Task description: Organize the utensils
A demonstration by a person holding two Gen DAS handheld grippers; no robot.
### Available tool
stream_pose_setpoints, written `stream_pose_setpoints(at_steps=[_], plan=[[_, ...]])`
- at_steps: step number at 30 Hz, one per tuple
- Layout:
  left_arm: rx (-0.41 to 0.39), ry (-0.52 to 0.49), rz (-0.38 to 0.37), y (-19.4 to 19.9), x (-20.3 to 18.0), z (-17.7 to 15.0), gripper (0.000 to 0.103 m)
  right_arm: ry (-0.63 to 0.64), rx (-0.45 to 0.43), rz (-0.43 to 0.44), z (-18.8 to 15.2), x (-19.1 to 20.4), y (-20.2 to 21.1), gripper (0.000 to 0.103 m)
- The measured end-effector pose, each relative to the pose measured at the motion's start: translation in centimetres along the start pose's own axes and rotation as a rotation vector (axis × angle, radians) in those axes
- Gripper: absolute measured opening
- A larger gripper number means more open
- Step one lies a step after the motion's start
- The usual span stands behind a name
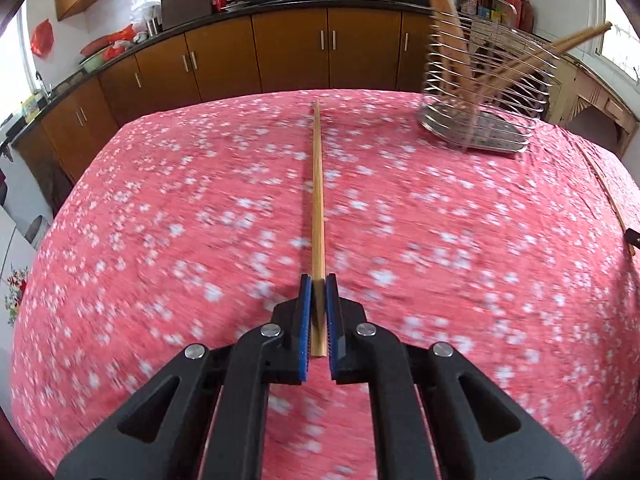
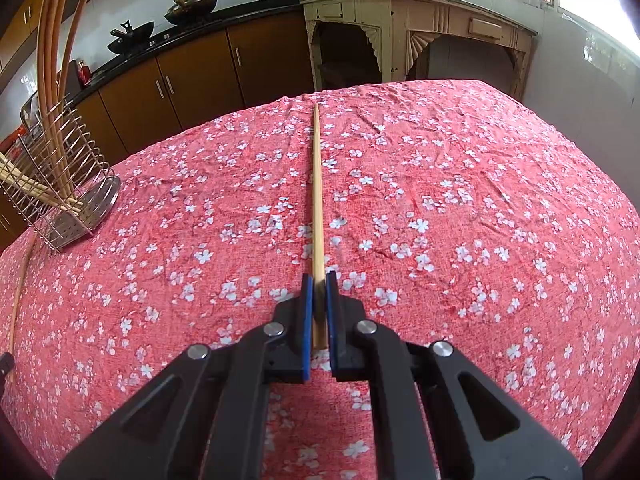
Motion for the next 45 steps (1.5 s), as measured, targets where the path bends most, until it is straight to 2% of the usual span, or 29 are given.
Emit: stream_pose_setpoints(at_steps=[7, 12, 19, 27, 34, 39, 45], plan=[[0.0, 0.011, -0.032, -0.8, 1.4, 0.9, 0.007, -0.002, 0.0, -0.001, 0.0, -0.1, 0.0, 0.008], [-0.001, -0.006, -0.011, -0.9, 1.3, 0.9, 0.008, -0.008, -0.001, 0.003, 0.0, -0.1, 0.0, 0.008], [-0.001, 0.005, -0.023, -0.7, 1.2, 0.7, 0.01, -0.002, 0.001, -0.005, 0.0, -0.1, 0.0, 0.008], [-0.002, 0.066, -0.094, -0.8, 2.4, 0.5, 0.015, 0.001, 0.002, -0.01, 0.0, 0.0, 0.1, 0.008], [-0.002, 0.014, -0.07, 0.0, 1.2, -0.3, 0.015, 0.016, 0.004, -0.019, -0.3, 0.3, 0.3, 0.008], [-0.003, -0.029, -0.008, 0.1, 0.6, -0.4, 0.016, 0.027, 0.005, -0.034, -0.3, 0.3, 0.3, 0.008], [-0.001, -0.012, -0.017, 0.1, 1.0, -0.5, 0.016, 0.032, 0.006, -0.042, -0.3, 0.3, 0.4, 0.008]])
Point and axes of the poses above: each gripper's, at about its wrist camera, not at the fingertips, and y roughly against the way its jaws point, x to its left, z to its top, the point moved 6 cm from there along -y, roughly the way its jaws point, and after that the axes turned 5 degrees about z, right-handed, at the moved point
